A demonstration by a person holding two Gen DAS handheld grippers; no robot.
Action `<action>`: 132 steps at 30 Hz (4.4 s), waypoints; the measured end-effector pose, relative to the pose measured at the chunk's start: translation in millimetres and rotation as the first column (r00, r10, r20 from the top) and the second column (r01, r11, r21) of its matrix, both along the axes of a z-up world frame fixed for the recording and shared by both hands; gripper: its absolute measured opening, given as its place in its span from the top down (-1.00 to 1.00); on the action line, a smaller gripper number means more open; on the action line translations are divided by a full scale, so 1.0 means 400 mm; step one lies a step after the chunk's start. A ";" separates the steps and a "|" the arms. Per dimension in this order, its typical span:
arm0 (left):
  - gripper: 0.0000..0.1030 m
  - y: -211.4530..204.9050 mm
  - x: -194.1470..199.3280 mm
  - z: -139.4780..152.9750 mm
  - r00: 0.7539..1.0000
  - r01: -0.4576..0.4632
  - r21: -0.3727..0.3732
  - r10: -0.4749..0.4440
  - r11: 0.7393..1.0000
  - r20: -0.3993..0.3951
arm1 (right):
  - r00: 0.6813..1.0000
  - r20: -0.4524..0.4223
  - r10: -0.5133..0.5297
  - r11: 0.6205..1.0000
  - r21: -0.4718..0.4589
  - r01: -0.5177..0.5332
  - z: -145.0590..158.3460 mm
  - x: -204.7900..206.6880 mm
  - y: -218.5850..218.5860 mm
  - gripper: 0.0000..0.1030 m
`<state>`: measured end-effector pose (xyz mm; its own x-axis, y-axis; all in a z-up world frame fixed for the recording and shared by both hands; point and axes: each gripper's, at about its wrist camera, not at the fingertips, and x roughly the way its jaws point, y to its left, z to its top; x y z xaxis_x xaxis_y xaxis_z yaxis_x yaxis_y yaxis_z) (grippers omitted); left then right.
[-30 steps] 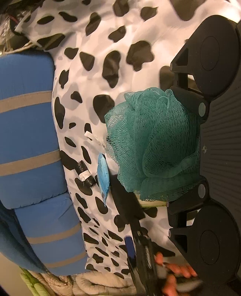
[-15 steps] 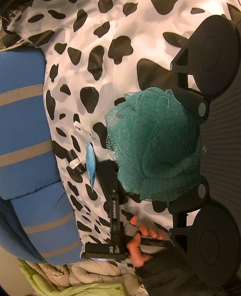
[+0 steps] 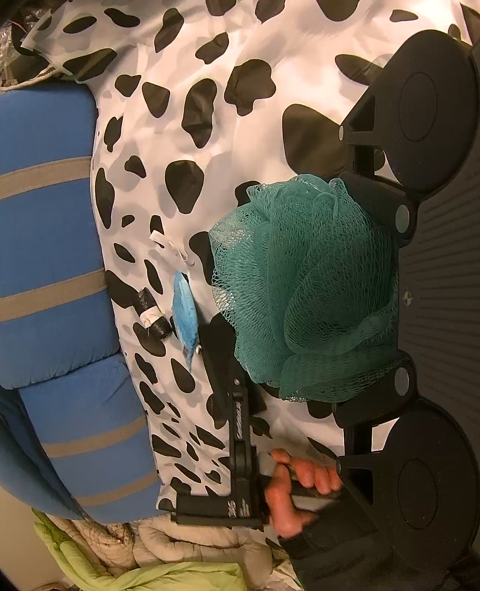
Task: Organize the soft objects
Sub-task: 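Carry the loofah and black sponge over the cardboard box, then open the right gripper to drop the loofah while the left drops the sponge into the box, then move both grippers back toward the green soap bar and blue packet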
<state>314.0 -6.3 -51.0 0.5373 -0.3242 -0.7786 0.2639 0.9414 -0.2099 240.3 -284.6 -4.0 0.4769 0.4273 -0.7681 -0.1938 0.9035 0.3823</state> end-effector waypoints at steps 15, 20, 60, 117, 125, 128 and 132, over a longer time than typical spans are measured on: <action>-0.13 0.041 -0.133 0.083 0.997 0.050 -0.025 -0.048 0.998 0.058 | 1.000 0.007 -0.015 0.999 -0.040 0.015 0.000 -0.016 0.015 -0.41; -0.13 0.043 -0.190 0.109 0.996 0.056 -0.036 -0.053 0.998 0.078 | 1.000 0.008 -0.011 1.000 -0.026 0.011 0.005 -0.045 0.024 -0.42; -0.13 0.071 -0.613 0.125 0.997 0.077 -0.085 -0.078 0.993 -0.013 | 0.919 -0.177 0.353 0.919 -0.118 -0.376 -0.062 -0.373 0.227 -0.92; -0.63 0.035 -0.610 -0.015 0.920 0.070 0.116 -0.019 0.991 -0.392 | 0.927 -0.299 0.226 0.916 -0.258 -0.307 -0.127 -0.363 0.181 -1.00; -0.63 0.030 -0.604 0.019 0.948 0.052 0.086 -0.022 0.995 -0.318 | 0.950 -0.245 0.192 0.920 -0.291 -0.261 -0.111 -0.350 0.176 -1.00; -0.63 0.026 -0.603 0.038 0.963 0.039 0.081 -0.016 0.996 -0.268 | 0.961 -0.207 0.182 0.917 -0.319 -0.242 -0.101 -0.345 0.175 -1.00; -0.63 0.025 -0.599 0.068 0.981 0.016 0.072 -0.002 0.997 -0.195 | 0.974 -0.156 0.165 0.920 -0.333 -0.210 -0.087 -0.334 0.166 -1.00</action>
